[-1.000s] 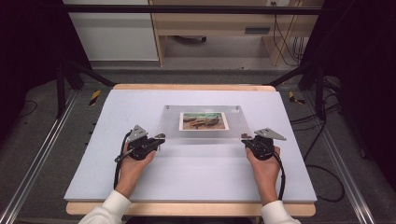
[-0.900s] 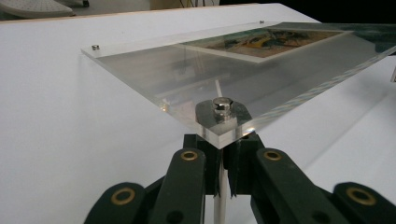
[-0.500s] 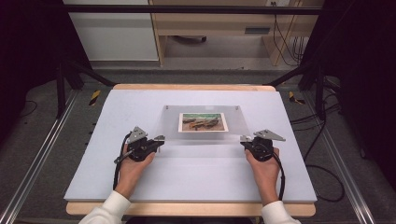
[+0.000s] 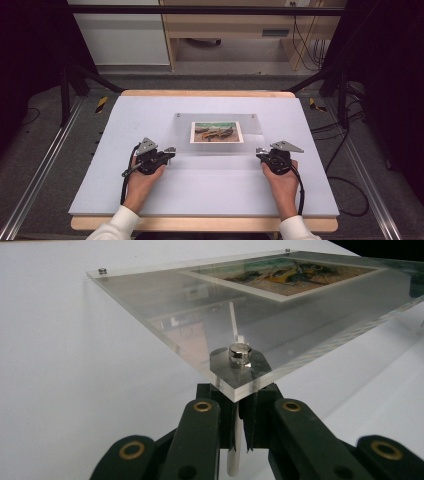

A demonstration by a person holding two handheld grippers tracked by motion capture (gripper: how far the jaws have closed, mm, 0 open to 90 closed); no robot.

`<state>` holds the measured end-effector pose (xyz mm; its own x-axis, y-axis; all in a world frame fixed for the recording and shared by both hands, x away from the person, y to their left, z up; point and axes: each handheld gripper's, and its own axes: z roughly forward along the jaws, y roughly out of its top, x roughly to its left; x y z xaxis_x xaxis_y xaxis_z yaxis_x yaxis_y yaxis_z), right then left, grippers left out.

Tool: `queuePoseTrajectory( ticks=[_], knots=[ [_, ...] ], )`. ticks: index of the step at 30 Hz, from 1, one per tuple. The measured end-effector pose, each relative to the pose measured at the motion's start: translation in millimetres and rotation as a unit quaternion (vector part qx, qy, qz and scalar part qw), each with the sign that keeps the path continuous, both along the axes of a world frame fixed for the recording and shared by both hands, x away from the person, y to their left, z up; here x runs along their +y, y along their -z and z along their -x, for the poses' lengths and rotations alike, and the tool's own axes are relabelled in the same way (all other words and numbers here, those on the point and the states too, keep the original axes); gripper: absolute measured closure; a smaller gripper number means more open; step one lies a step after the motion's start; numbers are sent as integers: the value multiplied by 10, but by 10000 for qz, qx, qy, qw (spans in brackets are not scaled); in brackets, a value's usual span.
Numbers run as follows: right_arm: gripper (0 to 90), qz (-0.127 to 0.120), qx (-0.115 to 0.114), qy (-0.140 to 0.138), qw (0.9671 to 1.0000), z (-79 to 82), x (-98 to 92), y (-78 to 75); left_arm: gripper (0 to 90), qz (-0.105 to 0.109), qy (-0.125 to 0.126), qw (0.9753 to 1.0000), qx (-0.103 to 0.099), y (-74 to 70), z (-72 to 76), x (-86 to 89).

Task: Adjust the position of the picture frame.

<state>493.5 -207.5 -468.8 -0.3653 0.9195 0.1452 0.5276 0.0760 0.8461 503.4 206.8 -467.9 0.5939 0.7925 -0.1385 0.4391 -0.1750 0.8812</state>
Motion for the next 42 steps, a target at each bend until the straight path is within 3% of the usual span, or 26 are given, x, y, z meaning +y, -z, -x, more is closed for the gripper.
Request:
queuePoseTrajectory(
  ticks=[29,42],
  knots=[
    [842,103,244,-85,9996,57,11,68,841,-226,-39,9996,182,94,85,-6],
    [841,131,301,-148,9993,75,9,66,840,-181,-82,9996,207,98,103,-1]
  ],
)
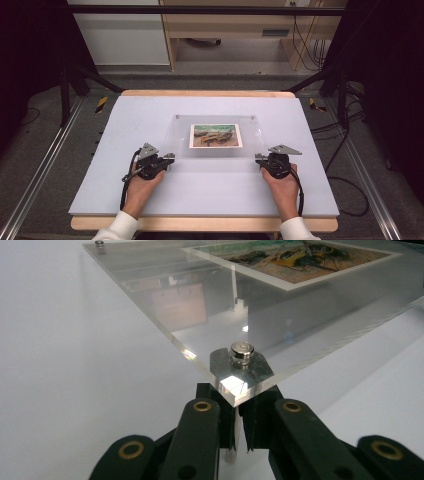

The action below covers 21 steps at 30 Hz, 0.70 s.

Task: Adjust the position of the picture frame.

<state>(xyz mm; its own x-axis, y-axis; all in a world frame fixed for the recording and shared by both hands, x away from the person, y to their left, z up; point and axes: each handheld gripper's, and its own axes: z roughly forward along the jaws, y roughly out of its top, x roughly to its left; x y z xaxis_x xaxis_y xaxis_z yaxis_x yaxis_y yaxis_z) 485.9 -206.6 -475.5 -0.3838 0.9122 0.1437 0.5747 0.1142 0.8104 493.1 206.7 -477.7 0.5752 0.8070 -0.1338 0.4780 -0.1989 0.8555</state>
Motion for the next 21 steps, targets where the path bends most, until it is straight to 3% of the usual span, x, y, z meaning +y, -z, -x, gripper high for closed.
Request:
queuePoseTrajectory(
  ticks=[14,16,17,19,20,21],
  knots=[
    [831,4,10,-17,10000,-1,-2,-8,834,17,17,10000,89,-7,-11,11],
    [802,5,18,-36,10000,4,-8,-16,812,29,-15,9999,136,-13,-10,21],
    [733,41,21,-57,10000,16,-16,-22,754,17,-25,9999,152,-17,-9,29],
    [691,64,30,-51,10000,27,-22,-29,717,12,-51,9998,205,-30,-2,52],
    [598,115,64,-12,9999,54,-48,-45,666,-12,-31,9997,249,-33,3,68],
    [598,115,64,-12,9999,54,-48,-45,666,-28,-19,9996,275,-32,8,72]
  ],
)
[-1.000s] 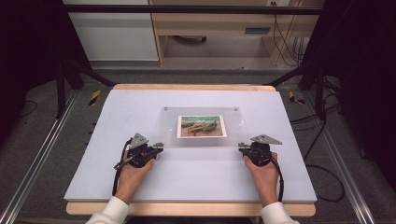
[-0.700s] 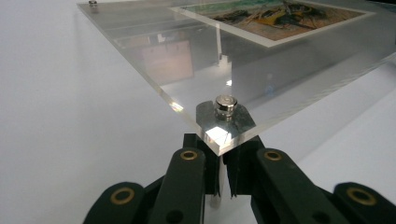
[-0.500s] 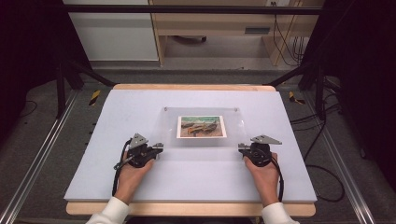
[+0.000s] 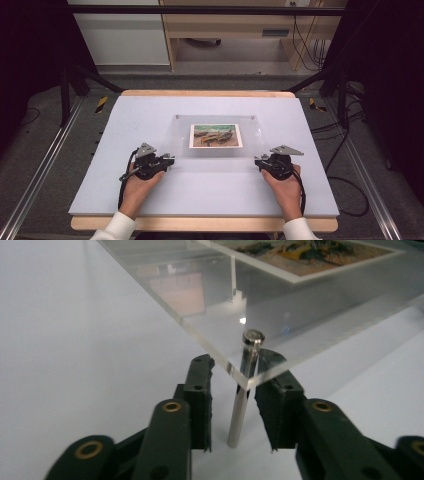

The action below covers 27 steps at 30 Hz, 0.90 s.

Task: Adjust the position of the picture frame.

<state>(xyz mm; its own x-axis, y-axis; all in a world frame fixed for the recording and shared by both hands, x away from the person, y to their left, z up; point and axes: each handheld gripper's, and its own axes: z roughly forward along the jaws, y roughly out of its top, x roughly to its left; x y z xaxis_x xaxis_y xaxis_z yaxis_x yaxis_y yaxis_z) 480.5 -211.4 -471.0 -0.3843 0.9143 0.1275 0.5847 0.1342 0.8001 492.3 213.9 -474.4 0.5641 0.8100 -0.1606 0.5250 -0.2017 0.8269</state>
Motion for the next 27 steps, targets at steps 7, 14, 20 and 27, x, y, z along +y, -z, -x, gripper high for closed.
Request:
queuePoseTrajectory(
  ticks=[7,14,20,27],
  knots=[
    [420,115,-72,85,9999,117,-93,-52,464,-42,135,9998,-119,-70,87,-19],
    [237,325,-254,111,9991,214,-137,-109,249,-11,256,9996,-93,-108,120,40],
    [144,248,-327,85,9991,252,-147,-144,120,134,388,9991,-57,-181,150,87],
    [95,99,-484,25,9988,272,-137,-224,66,449,278,9980,-339,-324,168,179]
  ],
)
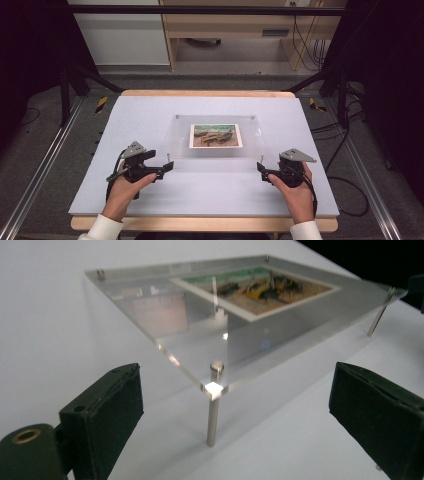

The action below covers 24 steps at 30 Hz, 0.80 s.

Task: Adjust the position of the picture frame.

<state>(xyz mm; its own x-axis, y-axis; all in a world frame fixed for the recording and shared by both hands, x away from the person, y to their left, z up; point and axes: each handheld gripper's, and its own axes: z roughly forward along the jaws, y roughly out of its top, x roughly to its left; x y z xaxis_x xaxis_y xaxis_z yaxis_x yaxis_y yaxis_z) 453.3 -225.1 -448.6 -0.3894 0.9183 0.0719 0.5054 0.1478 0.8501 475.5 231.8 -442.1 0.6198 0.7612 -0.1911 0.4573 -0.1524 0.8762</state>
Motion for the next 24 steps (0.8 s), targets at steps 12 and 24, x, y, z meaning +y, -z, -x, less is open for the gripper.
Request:
queuePoseTrajectory(
  ticks=[12,24],
  knots=[
    [110,-126,-269,-55,9995,-106,127,-224,75,-10,-2,10000,-61,-171,-84,-82],
    [158,79,-56,-247,9996,-487,296,-340,76,-319,169,9993,-18,-257,-416,-344]
  ],
)
